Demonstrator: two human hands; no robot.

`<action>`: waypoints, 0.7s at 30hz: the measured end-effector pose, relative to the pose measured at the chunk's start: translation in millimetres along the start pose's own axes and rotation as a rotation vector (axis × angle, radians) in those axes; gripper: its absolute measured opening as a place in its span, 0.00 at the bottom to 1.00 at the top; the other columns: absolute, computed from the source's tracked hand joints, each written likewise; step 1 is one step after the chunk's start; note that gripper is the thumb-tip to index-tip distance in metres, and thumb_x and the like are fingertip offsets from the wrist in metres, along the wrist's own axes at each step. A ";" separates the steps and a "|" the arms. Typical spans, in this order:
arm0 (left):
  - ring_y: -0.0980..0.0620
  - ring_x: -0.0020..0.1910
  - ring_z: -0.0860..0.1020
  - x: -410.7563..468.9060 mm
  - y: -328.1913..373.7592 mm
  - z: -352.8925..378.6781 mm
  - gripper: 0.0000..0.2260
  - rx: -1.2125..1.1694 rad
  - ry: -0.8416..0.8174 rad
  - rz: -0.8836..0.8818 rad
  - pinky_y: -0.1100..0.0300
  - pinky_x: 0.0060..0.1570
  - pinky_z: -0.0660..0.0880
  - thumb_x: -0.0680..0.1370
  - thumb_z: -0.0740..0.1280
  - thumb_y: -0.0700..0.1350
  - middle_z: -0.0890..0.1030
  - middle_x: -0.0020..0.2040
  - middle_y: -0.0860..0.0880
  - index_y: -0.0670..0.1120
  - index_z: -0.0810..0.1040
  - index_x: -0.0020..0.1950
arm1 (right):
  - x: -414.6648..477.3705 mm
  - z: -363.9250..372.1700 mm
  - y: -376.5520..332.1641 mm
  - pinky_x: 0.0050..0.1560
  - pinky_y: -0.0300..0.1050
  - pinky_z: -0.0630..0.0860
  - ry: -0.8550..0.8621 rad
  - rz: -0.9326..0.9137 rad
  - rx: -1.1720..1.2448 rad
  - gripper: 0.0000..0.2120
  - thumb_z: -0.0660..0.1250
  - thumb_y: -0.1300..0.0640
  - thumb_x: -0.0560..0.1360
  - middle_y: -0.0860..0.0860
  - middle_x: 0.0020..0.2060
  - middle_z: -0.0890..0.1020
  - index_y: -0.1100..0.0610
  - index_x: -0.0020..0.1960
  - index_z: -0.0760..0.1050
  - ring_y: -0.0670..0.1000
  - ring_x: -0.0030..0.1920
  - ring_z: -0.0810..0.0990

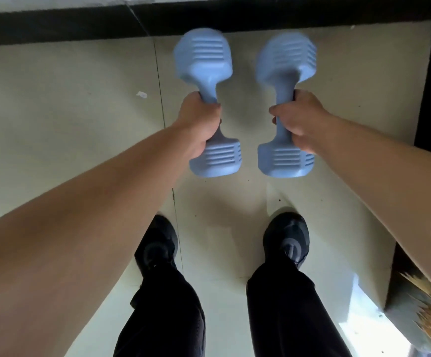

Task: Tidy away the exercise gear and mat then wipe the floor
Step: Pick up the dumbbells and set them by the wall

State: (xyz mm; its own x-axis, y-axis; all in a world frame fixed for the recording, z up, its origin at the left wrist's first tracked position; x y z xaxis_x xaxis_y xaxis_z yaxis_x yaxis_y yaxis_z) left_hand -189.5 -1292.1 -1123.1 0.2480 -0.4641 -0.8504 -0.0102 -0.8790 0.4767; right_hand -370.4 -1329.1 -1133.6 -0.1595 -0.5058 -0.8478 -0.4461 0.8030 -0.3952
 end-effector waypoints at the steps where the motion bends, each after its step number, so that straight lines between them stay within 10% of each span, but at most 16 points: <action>1: 0.46 0.38 0.74 5.9 2.9 5.4 0.04 -0.009 -0.003 0.008 0.53 0.40 0.71 0.77 0.62 0.35 0.73 0.37 0.45 0.43 0.73 0.45 | 9.5 0.5 -1.8 0.45 0.51 0.73 0.018 -0.005 0.015 0.08 0.67 0.63 0.73 0.54 0.41 0.74 0.58 0.52 0.74 0.54 0.43 0.74; 7: 0.40 0.52 0.82 30.3 12.4 21.8 0.19 -0.064 -0.031 0.052 0.46 0.53 0.79 0.64 0.60 0.38 0.82 0.49 0.41 0.41 0.78 0.53 | 41.3 -1.0 -10.9 0.52 0.56 0.81 0.095 -0.038 0.059 0.22 0.66 0.60 0.64 0.56 0.48 0.80 0.55 0.59 0.76 0.57 0.48 0.81; 14: 0.48 0.47 0.78 17.8 18.0 19.1 0.08 -0.134 -0.085 0.047 0.52 0.54 0.74 0.70 0.64 0.38 0.80 0.47 0.48 0.52 0.75 0.40 | 33.5 -8.8 -26.0 0.56 0.55 0.79 0.038 -0.063 0.059 0.18 0.61 0.60 0.64 0.53 0.50 0.83 0.54 0.53 0.79 0.56 0.49 0.82; 21: 0.47 0.76 0.61 -91.2 51.8 -48.9 0.23 0.490 0.344 0.561 0.60 0.71 0.56 0.84 0.53 0.51 0.63 0.77 0.44 0.43 0.61 0.77 | -71.2 -34.0 -53.5 0.70 0.42 0.64 0.207 -0.494 -0.258 0.22 0.59 0.49 0.79 0.51 0.68 0.75 0.53 0.72 0.70 0.50 0.68 0.73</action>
State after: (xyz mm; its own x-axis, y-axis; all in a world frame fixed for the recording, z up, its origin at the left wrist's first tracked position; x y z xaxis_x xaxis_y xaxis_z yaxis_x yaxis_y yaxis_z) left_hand -165.3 -1290.0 -1010.0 0.3625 -0.8592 -0.3610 -0.6232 -0.5115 0.5916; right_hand -365.1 -1346.7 -1040.1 -0.0352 -0.8718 -0.4886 -0.7069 0.3674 -0.6045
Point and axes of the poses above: each hand's wrist, its own x-axis towards the middle knuckle, its own z-axis out of the palm, y = z × x, the point moved 1 cm from there along x, towards the middle knuckle
